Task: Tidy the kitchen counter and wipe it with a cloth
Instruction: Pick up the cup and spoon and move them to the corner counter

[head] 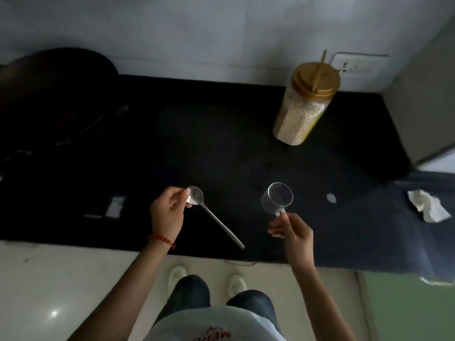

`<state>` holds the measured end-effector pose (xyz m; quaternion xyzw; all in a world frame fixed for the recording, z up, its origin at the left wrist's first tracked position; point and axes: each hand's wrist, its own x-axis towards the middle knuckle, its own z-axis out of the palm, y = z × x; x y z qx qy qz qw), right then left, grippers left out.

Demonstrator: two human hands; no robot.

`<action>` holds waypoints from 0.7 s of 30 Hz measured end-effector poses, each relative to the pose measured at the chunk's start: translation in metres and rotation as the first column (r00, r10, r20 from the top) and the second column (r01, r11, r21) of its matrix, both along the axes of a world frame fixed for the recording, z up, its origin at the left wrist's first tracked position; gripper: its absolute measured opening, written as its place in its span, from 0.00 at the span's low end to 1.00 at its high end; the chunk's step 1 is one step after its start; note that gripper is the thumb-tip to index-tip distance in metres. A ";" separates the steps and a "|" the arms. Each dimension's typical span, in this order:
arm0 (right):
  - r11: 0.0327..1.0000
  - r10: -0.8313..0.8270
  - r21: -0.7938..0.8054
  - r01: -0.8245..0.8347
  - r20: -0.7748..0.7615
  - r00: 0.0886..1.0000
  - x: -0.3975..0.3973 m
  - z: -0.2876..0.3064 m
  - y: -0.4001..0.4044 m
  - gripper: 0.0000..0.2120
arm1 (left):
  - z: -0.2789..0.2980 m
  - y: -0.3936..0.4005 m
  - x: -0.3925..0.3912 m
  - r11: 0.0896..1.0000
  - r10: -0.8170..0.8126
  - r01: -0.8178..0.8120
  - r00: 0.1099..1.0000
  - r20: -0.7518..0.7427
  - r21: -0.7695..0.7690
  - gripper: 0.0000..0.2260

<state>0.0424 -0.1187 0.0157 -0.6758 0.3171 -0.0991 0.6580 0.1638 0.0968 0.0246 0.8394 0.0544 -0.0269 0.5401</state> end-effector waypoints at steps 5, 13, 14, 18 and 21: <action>0.956 0.293 -0.033 -0.293 -0.001 0.956 0.027 0.003 0.018 0.11 | 0.003 0.049 -0.052 0.942 0.330 -0.329 0.944 0.003 -0.069 0.04; 0.717 0.697 0.044 -0.696 -0.029 0.716 0.018 0.000 0.142 0.11 | 0.001 0.168 -0.165 0.697 0.716 -0.715 0.698 0.004 -0.058 0.06; 0.674 0.739 0.051 -0.737 -0.034 0.673 0.013 -0.003 0.161 0.11 | 0.001 0.183 -0.183 0.649 0.760 -0.759 0.650 -0.001 -0.063 0.06; 0.493 0.870 0.042 -0.869 -0.040 0.491 -0.016 -0.011 0.237 0.14 | -0.002 0.239 -0.266 0.434 0.899 -0.897 0.438 -0.027 -0.085 0.06; 0.387 0.922 0.026 -0.922 -0.025 0.387 -0.043 -0.013 0.297 0.14 | -0.004 0.280 -0.334 0.275 0.958 -0.959 0.279 -0.062 -0.066 0.07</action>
